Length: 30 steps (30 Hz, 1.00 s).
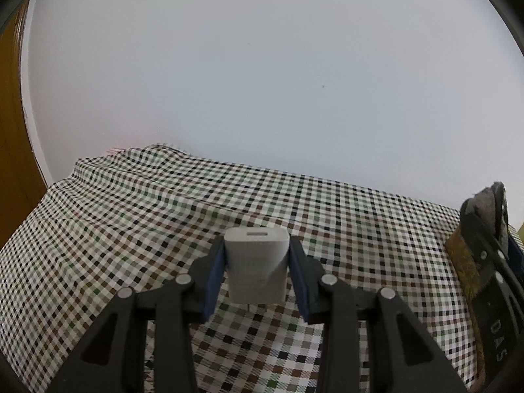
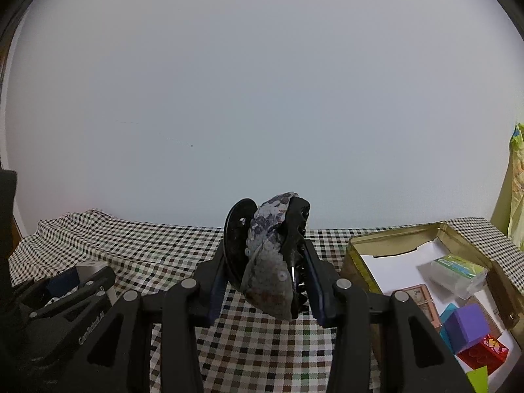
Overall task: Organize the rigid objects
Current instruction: 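Lift the charger and pouch and carry both toward the gold tray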
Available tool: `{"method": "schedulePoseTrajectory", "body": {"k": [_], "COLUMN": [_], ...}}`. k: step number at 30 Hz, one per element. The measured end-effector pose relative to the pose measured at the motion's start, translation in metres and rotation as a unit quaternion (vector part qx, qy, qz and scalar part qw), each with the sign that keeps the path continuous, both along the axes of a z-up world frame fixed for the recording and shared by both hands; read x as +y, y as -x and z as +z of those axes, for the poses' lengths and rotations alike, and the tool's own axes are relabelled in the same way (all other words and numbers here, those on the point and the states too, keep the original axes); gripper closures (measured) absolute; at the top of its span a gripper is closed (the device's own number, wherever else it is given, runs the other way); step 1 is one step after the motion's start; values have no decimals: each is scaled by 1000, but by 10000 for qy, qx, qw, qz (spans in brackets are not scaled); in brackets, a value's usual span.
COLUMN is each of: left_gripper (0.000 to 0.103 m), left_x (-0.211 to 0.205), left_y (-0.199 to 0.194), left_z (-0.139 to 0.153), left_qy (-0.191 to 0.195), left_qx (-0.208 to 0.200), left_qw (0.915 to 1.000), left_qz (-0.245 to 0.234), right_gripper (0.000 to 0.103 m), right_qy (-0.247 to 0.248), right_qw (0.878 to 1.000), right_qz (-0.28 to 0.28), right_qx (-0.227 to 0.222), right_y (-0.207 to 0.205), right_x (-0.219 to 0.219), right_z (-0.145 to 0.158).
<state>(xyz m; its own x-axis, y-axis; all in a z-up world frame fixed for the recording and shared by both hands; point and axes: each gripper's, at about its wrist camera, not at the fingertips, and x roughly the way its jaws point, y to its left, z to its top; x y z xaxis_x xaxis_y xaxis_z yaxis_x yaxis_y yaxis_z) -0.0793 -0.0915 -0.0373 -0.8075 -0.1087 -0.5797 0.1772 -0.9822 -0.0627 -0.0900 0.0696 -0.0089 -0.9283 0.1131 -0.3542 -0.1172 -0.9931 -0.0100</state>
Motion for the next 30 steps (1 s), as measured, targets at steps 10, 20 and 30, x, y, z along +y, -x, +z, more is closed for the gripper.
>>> {"method": "schedulePoseTrajectory", "body": {"k": [10,20,30], "left_gripper": [66,66,66], "left_x": [7,15,17], "left_y": [-9,-24,-33], "left_z": [2,3,2], "left_qy": [26,-12,-19], "left_qx": [114,114,89], "left_qw": [9999,9999,9999], "left_qz": [-59,-124,-112], "right_gripper": [58,58,58], "right_qy": [-14,13,-74], "right_qw": [10000,10000,9998], "right_qz": [-55,49,180], "right_qx": [21,-39,-51], "right_y": [-19,-33,-50], "right_x": [0,1,0], "right_z": [1,-1,-1]}}
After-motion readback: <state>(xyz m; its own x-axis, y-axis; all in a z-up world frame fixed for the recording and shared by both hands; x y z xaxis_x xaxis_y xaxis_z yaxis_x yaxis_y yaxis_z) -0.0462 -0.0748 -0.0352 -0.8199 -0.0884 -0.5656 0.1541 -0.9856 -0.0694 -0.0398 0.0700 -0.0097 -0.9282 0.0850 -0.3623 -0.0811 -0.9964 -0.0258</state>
